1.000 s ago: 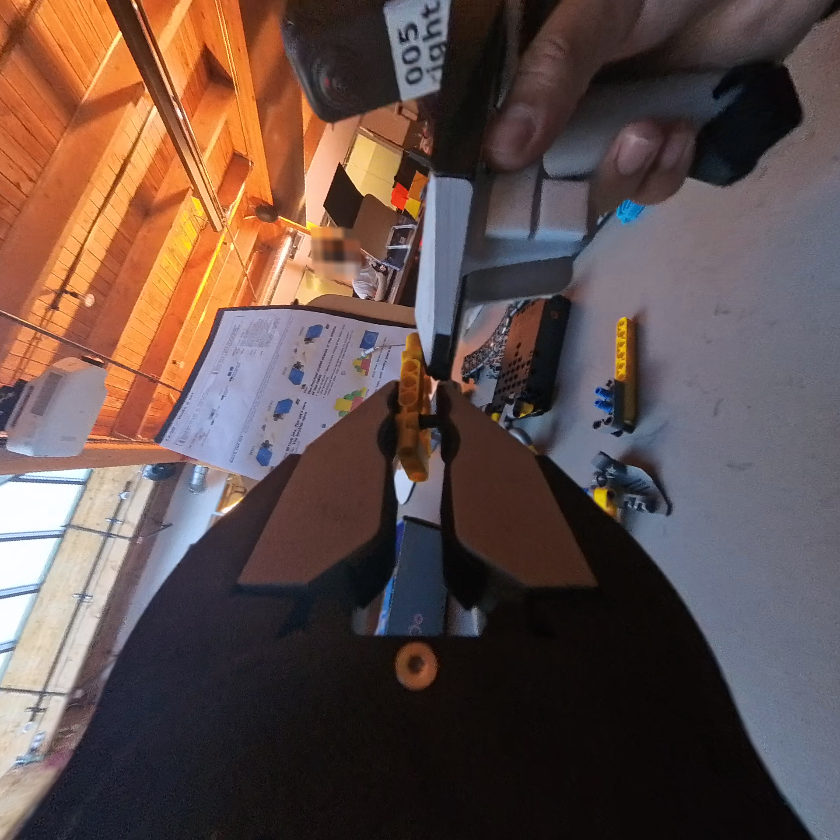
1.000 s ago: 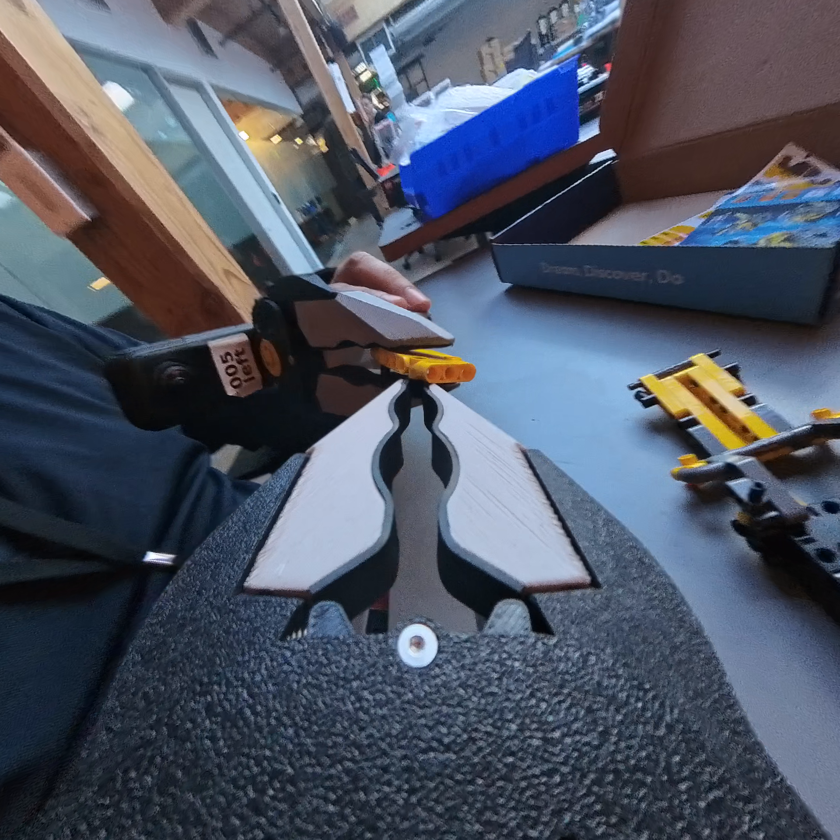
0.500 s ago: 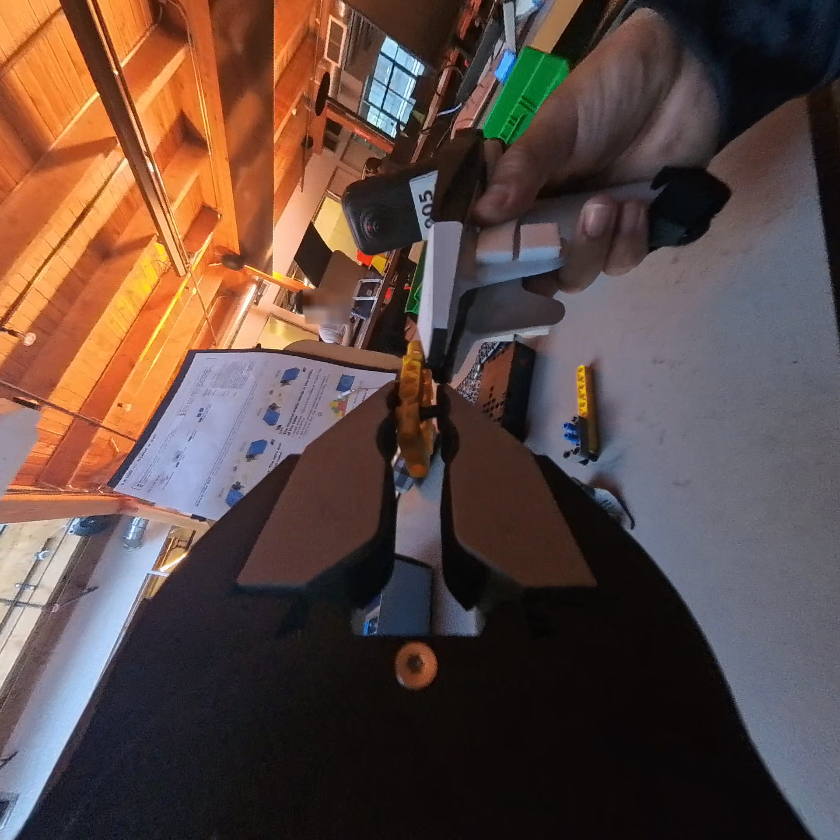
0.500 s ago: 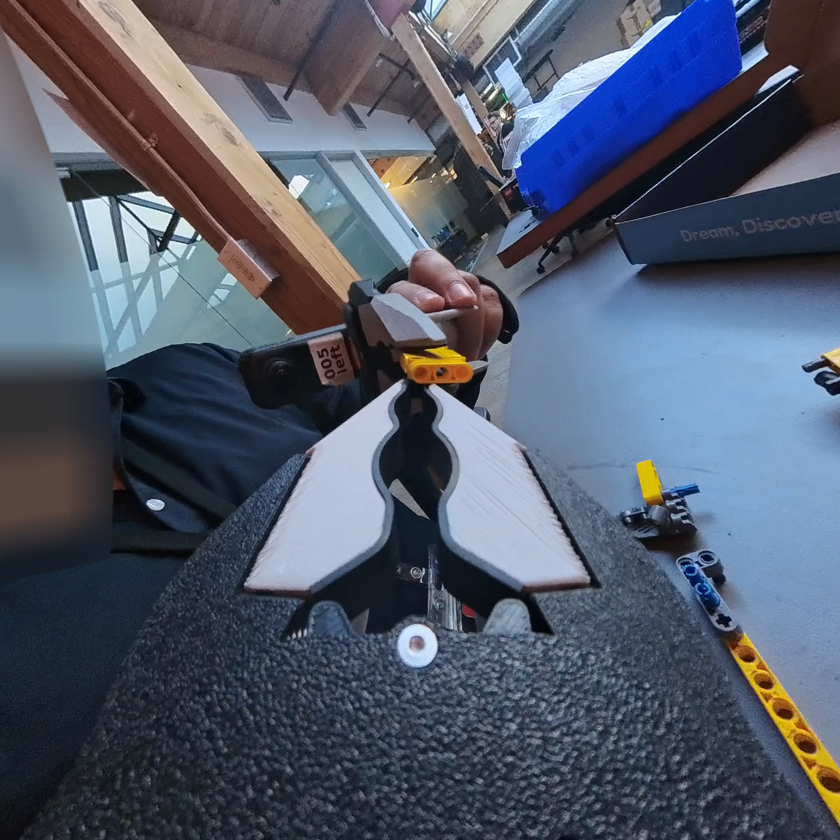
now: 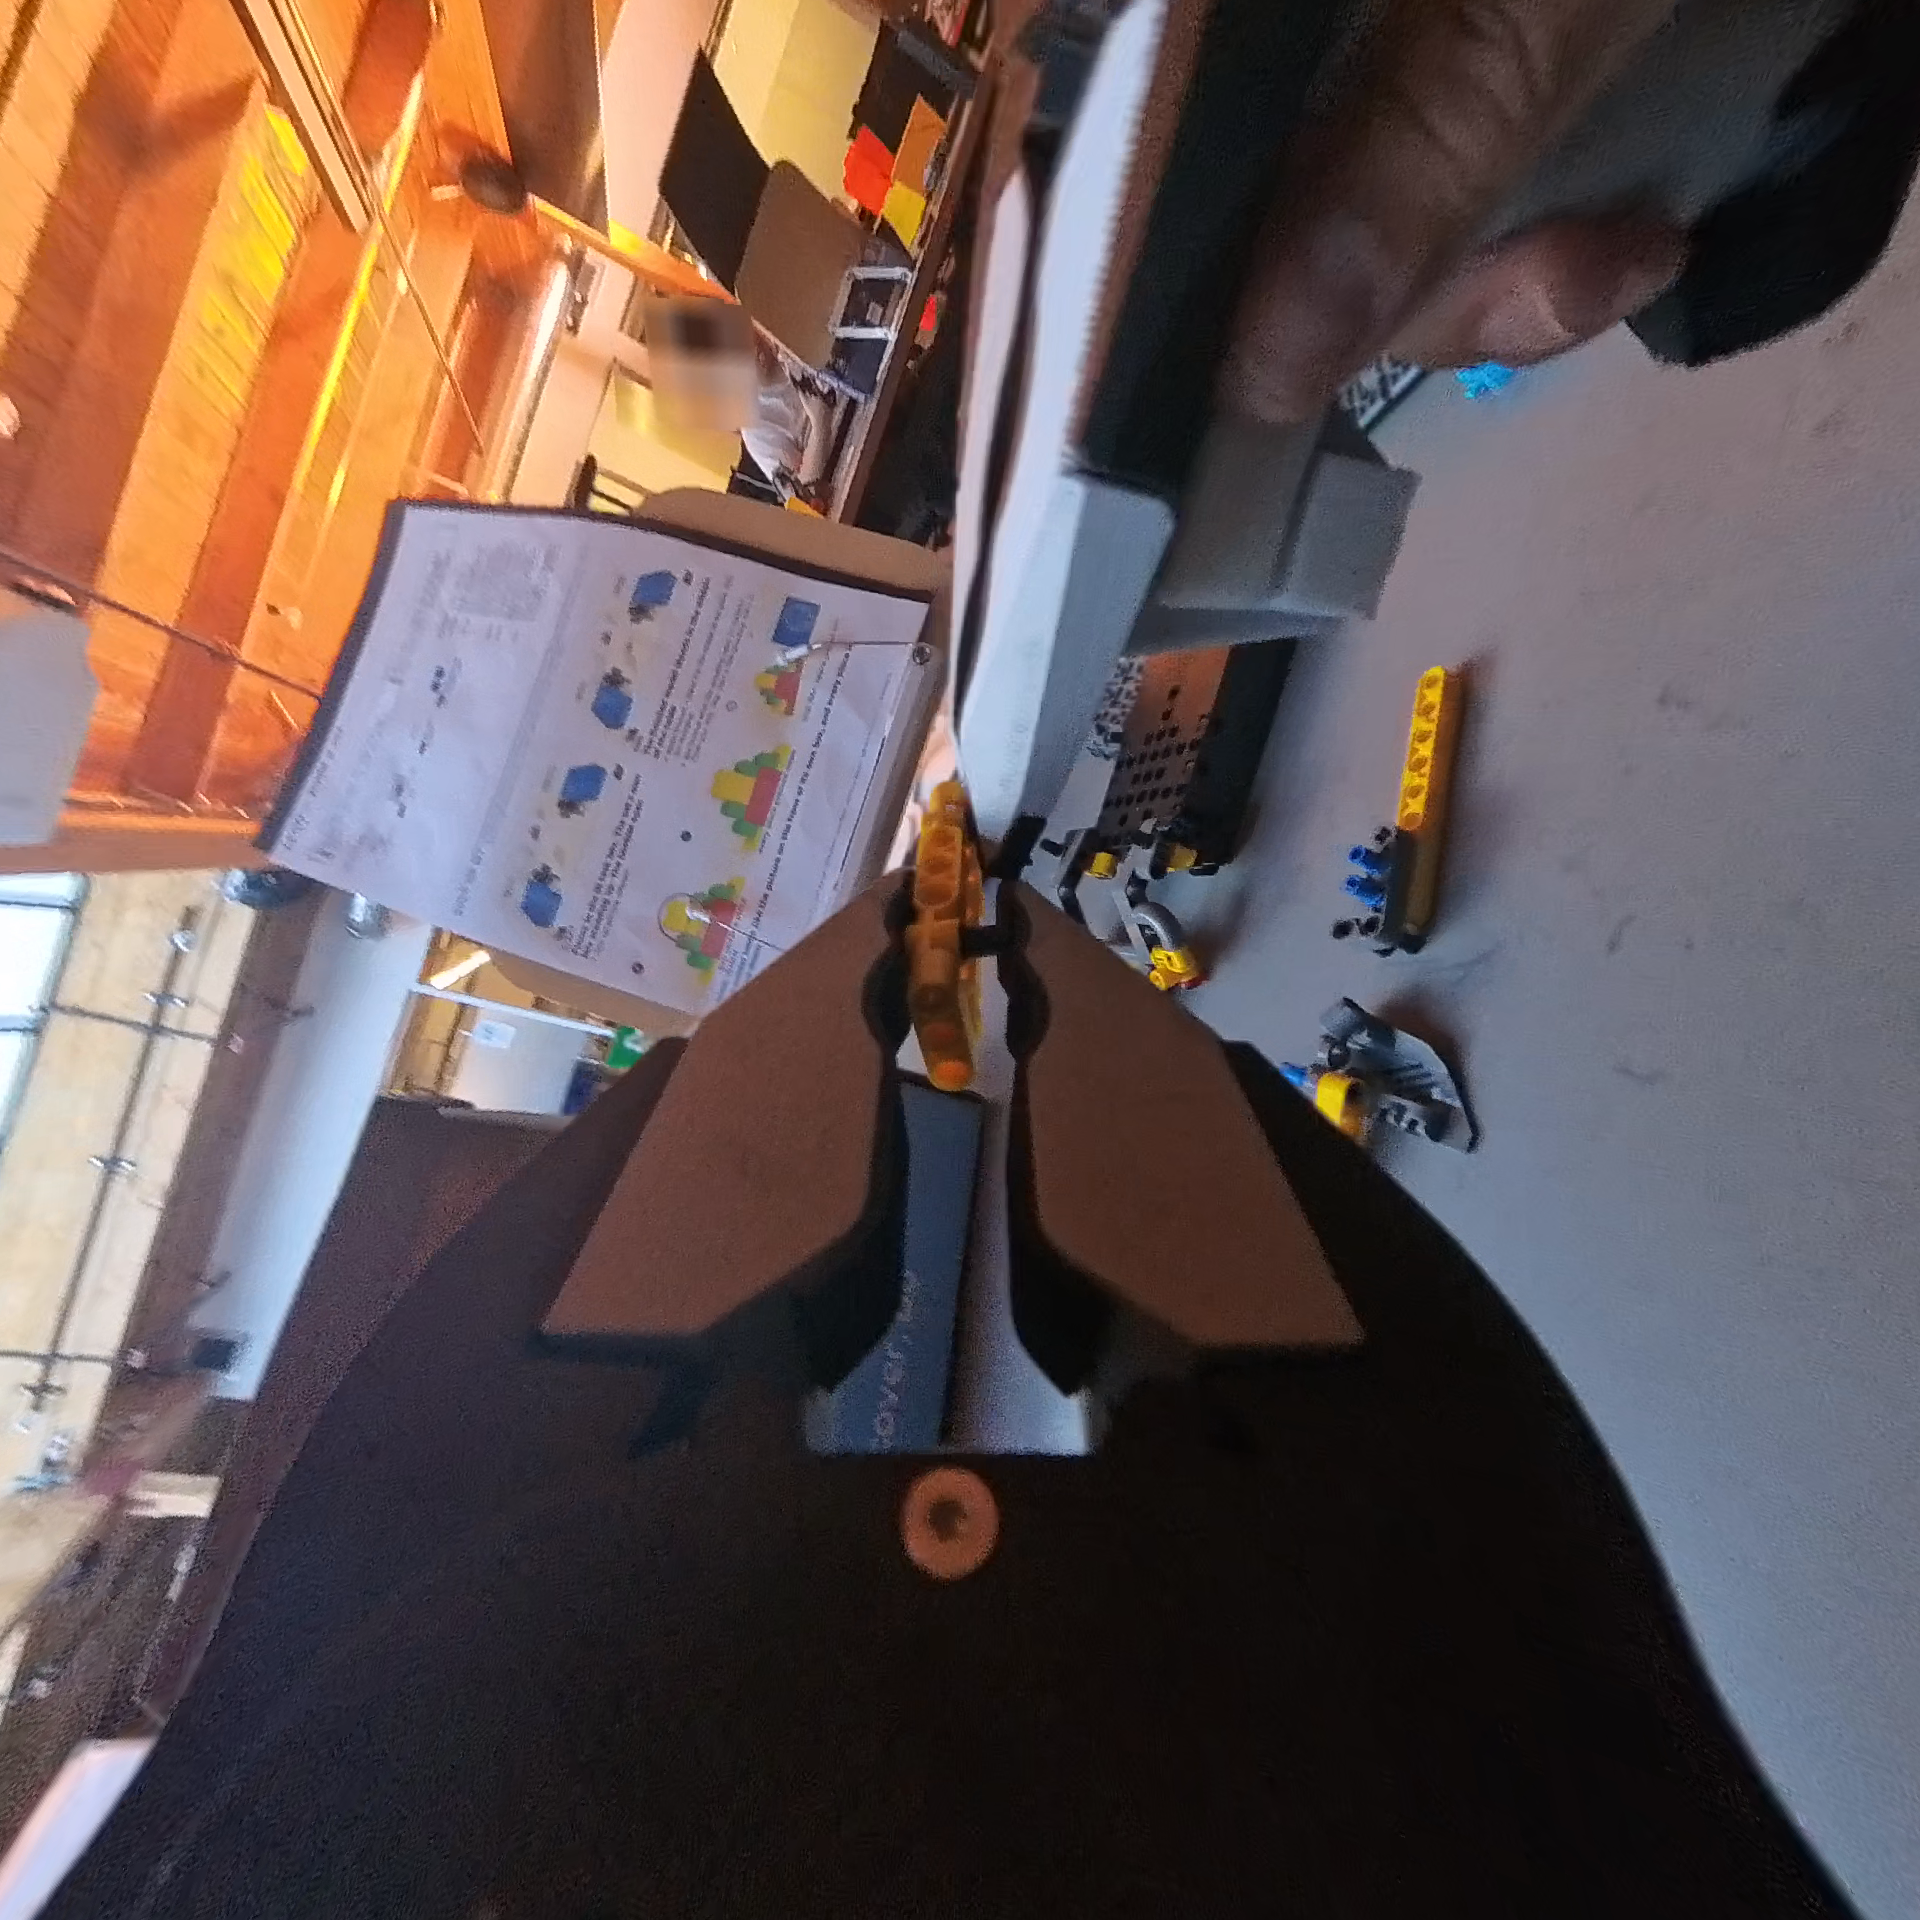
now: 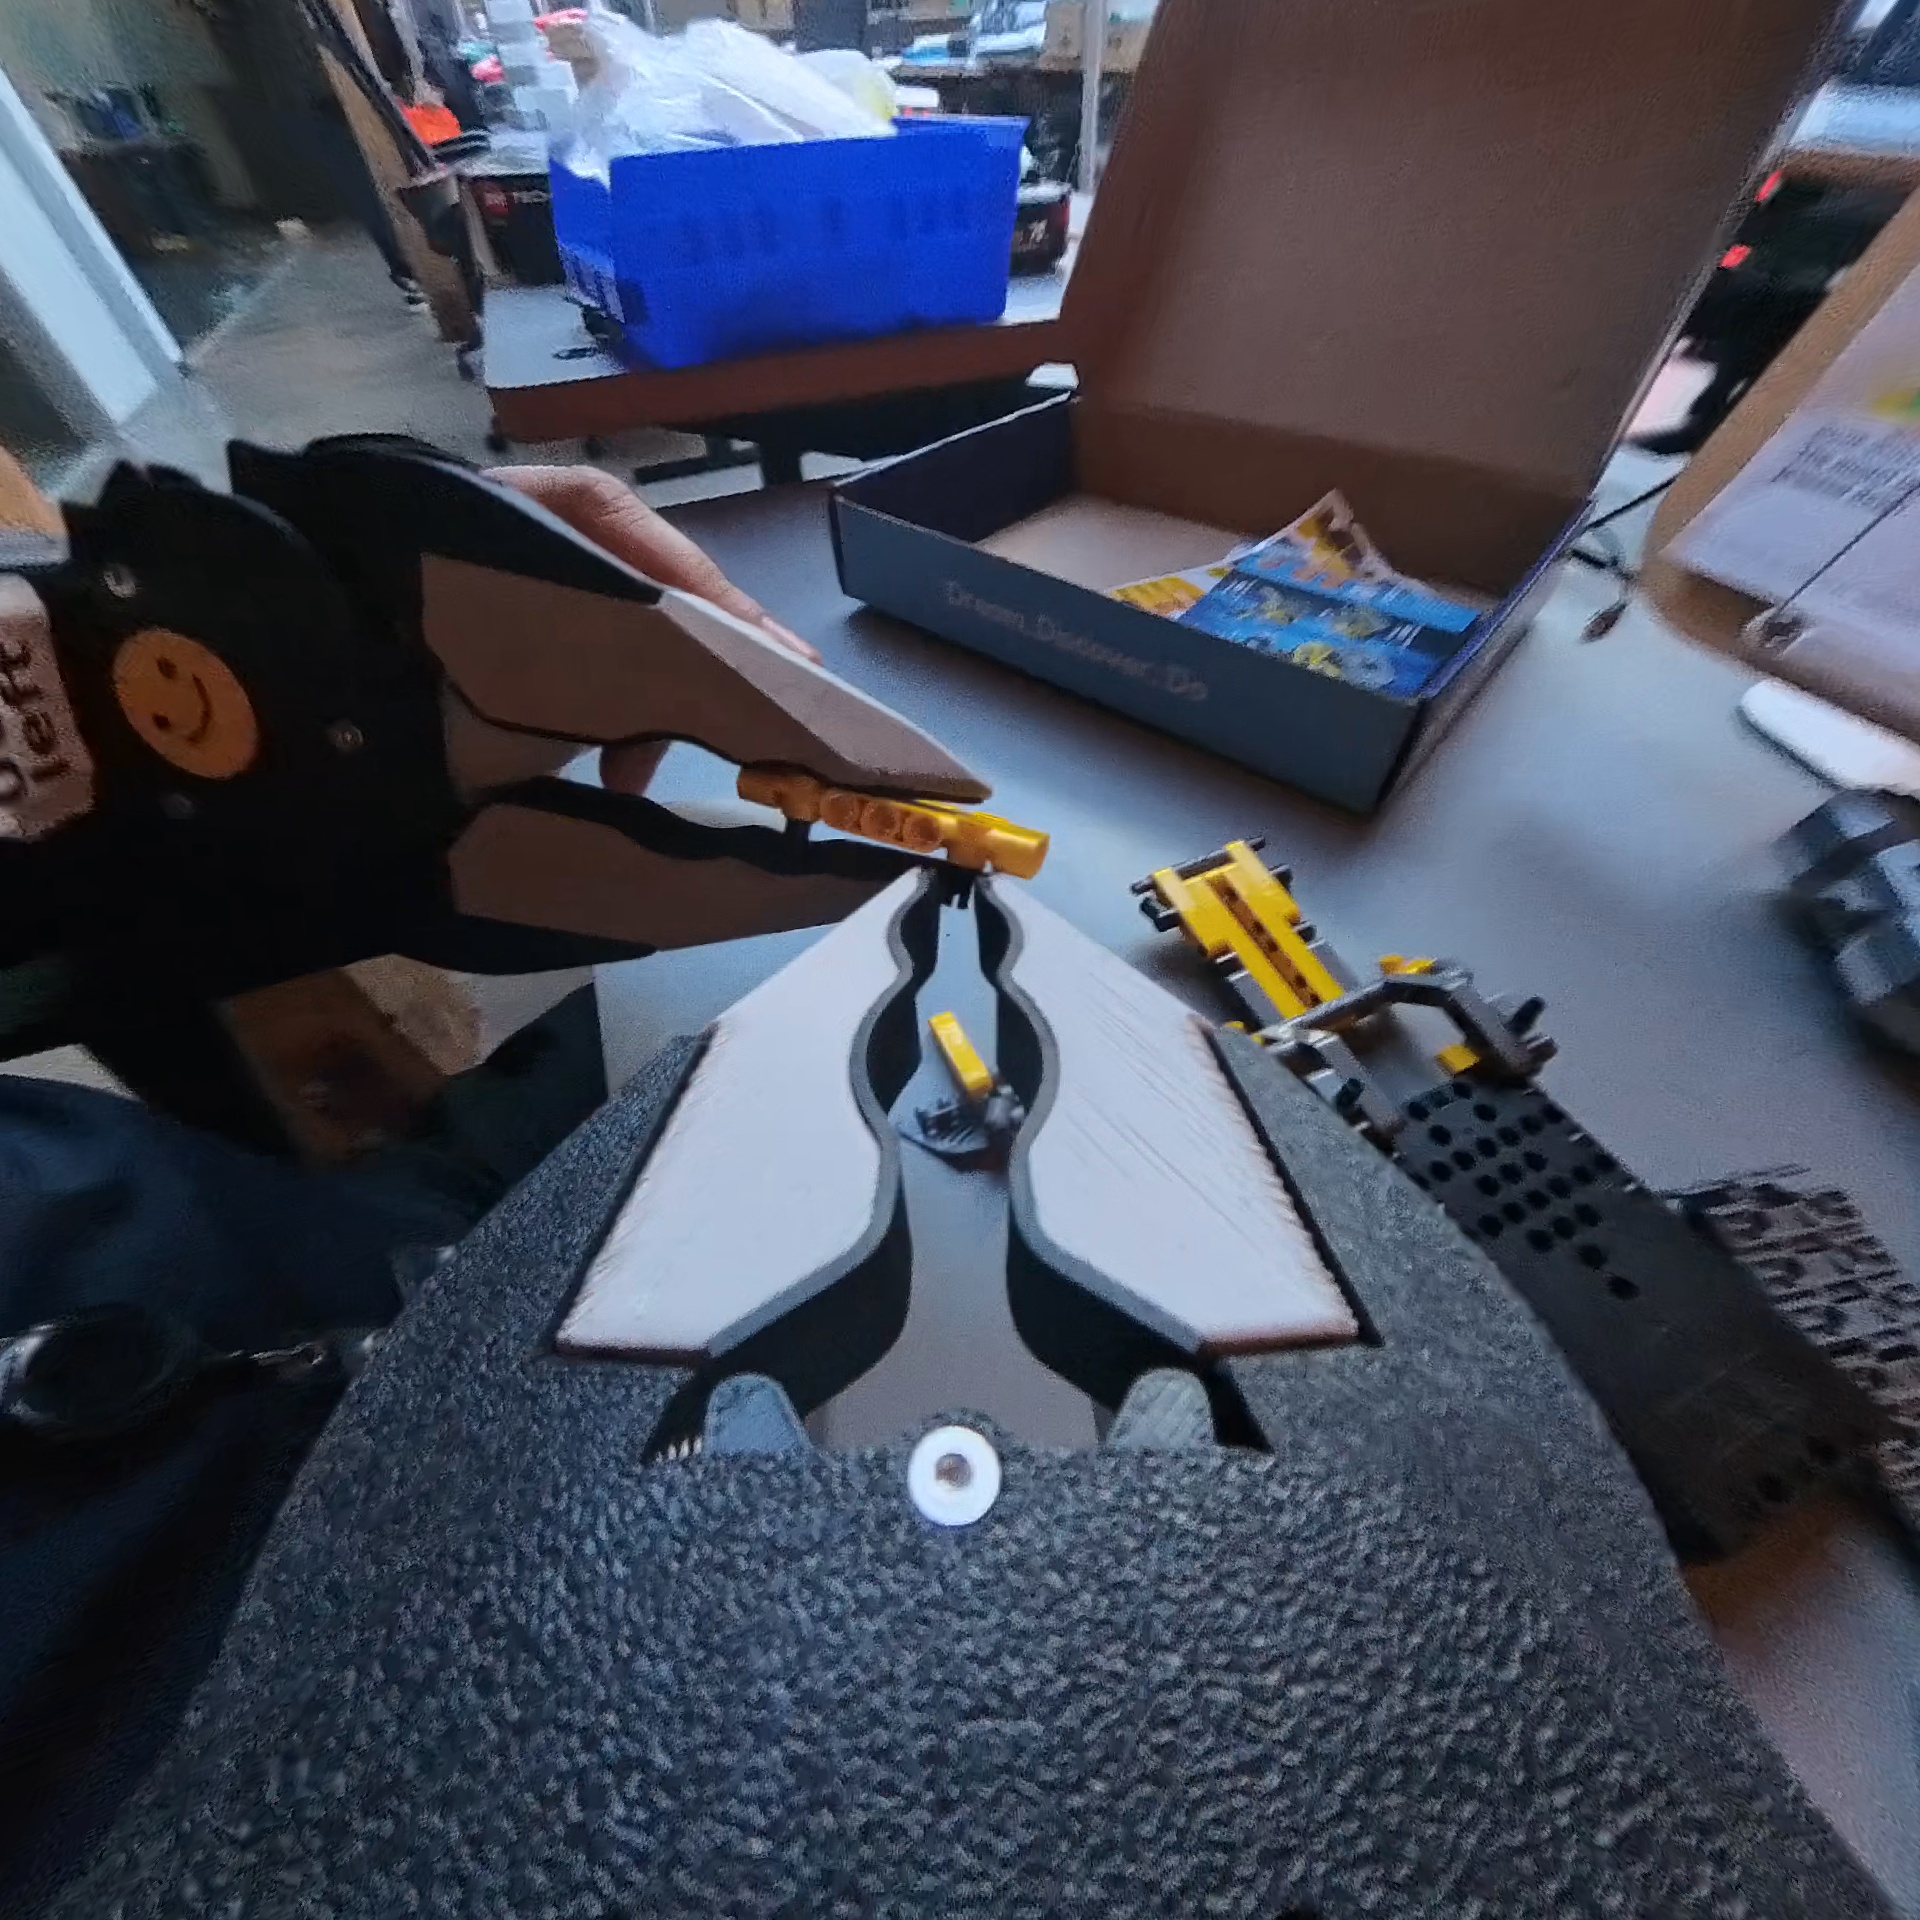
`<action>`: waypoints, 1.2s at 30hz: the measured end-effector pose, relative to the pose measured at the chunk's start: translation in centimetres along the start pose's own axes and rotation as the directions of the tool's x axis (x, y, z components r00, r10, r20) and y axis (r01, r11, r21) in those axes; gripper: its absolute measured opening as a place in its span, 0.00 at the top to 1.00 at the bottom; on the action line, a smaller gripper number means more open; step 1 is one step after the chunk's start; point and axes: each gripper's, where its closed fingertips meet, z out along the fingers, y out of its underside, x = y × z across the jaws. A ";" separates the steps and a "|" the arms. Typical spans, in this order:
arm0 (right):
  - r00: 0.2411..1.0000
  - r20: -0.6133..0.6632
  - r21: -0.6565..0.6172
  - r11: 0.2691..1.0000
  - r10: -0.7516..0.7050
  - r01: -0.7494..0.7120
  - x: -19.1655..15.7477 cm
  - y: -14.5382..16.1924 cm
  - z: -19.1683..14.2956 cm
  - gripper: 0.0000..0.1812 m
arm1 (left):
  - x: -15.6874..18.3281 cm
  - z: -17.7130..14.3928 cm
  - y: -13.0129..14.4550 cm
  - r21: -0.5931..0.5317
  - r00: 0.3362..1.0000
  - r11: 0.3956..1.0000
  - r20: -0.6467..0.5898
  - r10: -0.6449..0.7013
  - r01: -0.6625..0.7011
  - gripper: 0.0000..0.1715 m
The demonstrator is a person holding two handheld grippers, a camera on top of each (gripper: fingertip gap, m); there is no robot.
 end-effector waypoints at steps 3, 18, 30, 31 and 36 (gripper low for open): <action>0.999 -0.031 0.036 0.999 -0.008 0.009 0.0 -0.4 0.0 0.99 | -0.2 0.0 0.0 -0.022 0.999 0.999 0.005 -0.045 0.045 0.93; 0.987 0.128 0.090 0.990 0.099 -0.111 -0.7 -1.5 -1.0 1.00 | -0.9 -0.7 -0.9 0.121 0.994 0.987 -0.035 -0.107 0.111 0.94; 0.967 0.231 0.165 0.975 0.112 -0.152 -1.8 -2.5 -1.5 1.00 | -2.0 -1.8 -2.1 0.180 0.997 0.983 0.053 -0.049 0.039 0.96; 0.966 0.235 0.173 0.974 0.106 -0.148 -1.9 -2.6 -1.5 1.00 | -2.1 -1.9 -2.1 0.186 0.997 0.982 0.057 -0.053 0.042 0.96; 0.973 0.222 0.210 0.971 0.067 -0.115 -2.3 -2.9 -1.4 0.99 | -2.2 -2.0 -2.3 0.206 0.995 0.976 0.053 -0.082 0.070 0.96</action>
